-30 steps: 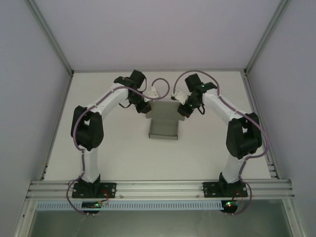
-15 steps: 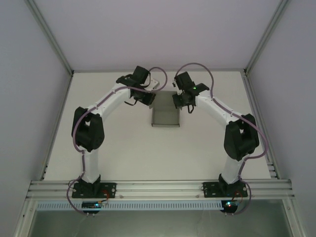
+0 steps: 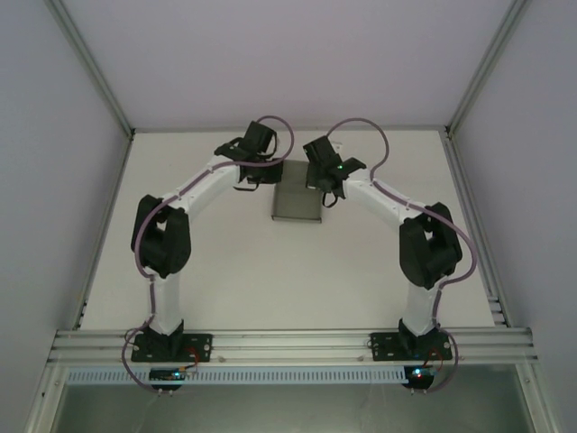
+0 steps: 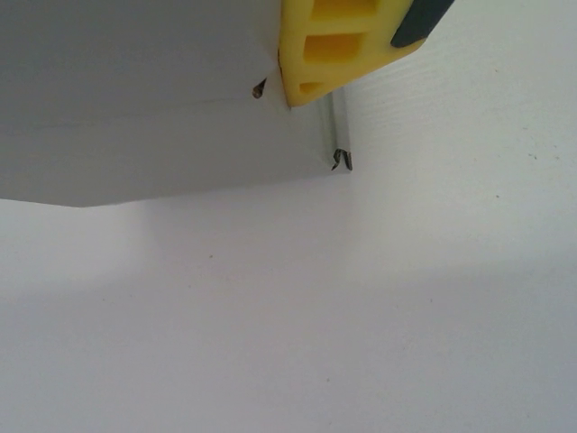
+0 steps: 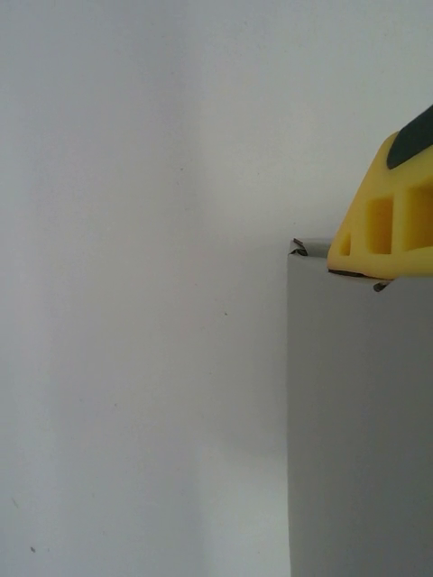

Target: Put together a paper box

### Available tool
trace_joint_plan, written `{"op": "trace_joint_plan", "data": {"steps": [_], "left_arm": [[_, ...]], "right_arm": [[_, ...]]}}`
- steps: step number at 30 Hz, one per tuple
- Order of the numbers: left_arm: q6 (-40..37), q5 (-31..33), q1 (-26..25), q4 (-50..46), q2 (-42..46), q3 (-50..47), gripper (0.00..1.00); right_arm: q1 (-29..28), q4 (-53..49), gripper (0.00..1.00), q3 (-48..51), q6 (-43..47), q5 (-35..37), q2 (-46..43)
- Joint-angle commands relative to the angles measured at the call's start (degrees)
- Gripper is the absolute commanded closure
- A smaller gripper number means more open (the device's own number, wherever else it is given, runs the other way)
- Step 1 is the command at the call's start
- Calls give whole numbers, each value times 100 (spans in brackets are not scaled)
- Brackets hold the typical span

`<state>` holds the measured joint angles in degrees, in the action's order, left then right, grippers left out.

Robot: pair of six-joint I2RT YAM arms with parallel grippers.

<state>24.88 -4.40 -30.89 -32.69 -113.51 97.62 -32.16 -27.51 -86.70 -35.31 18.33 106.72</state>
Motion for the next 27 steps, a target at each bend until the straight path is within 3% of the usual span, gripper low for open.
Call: {"op": "trace_joint_plan", "data": {"steps": [1, 8, 16, 19, 27], "left_arm": [[598, -131, -164, 442, 123, -226, 100], [683, 34, -237, 992, 234, -1016, 100], [668, 337, -434, 1080, 506, -1861, 100], [705, 343, -433, 1098, 656, -2051, 94], [650, 424, -435, 991, 1134, -2055, 65]], "right_arm": [[-144, 669, 100, -13, -653, 183, 23], [-293, 1428, 100, 622, -749, 327, 52], [-544, 2018, 100, 1509, -248, 531, -105], [-603, 2380, 100, 2003, -222, 599, -250], [-735, 2782, 100, 2538, 405, 775, -592]]}}
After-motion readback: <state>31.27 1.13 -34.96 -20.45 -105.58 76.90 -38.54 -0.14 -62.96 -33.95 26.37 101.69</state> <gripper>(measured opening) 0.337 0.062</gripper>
